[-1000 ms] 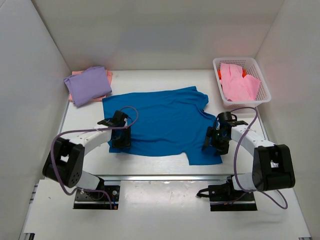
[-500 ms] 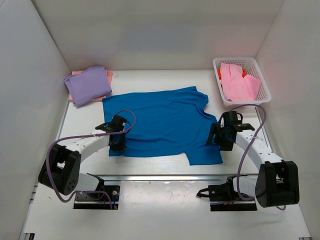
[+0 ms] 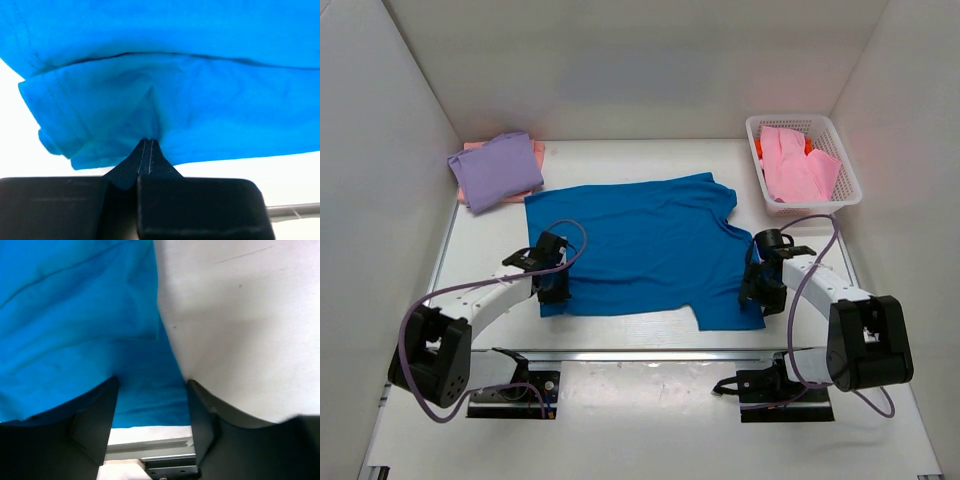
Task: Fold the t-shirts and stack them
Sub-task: Flatten out the tshirt
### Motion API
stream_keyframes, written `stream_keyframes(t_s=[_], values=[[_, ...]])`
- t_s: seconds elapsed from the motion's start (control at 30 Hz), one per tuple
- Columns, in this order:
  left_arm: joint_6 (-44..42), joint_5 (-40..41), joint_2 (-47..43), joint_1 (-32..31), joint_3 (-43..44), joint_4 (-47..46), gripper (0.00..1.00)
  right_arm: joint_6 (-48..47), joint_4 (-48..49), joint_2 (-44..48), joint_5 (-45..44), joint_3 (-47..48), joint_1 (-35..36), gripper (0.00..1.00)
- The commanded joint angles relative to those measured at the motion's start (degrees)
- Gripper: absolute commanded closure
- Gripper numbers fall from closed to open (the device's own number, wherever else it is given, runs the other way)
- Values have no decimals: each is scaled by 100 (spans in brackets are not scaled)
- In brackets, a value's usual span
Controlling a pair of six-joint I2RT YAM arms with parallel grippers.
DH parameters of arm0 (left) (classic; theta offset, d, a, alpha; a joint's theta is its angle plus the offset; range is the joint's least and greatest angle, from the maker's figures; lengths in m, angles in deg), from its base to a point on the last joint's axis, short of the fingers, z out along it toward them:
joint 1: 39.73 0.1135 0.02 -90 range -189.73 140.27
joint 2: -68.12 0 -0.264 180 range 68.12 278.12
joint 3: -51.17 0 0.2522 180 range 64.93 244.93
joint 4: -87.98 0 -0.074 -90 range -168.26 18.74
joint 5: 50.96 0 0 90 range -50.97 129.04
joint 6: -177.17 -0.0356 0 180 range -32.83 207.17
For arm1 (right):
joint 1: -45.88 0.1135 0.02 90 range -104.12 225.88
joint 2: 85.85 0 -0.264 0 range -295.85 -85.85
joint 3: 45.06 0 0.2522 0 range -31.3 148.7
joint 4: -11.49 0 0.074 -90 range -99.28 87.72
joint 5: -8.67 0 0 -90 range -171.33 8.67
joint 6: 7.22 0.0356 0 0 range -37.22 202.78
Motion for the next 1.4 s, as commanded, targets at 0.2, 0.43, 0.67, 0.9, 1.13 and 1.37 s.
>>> stream_keyframes(t_s=[0.2,0.43,0.67,0.9,1.13,1.37], values=[[-201,-281,-649,134,336,325,100,91,-59,40,345,55,367,100],[-315,-465,-1510,573,2380,650,100,-67,-140,1824,1486,1881,122,100],[-236,-615,-1994,767,4246,624,100,-137,503,2985,2841,3305,-1160,100],[-157,-510,-2811,680,5047,536,100,-568,-86,3408,1893,5152,-827,100],[-218,-483,-2681,539,6559,1037,100,-700,-675,2882,1435,7613,-581,100],[-385,-159,-2487,319,6315,853,100,-849,-579,1915,1453,8346,-327,100]])
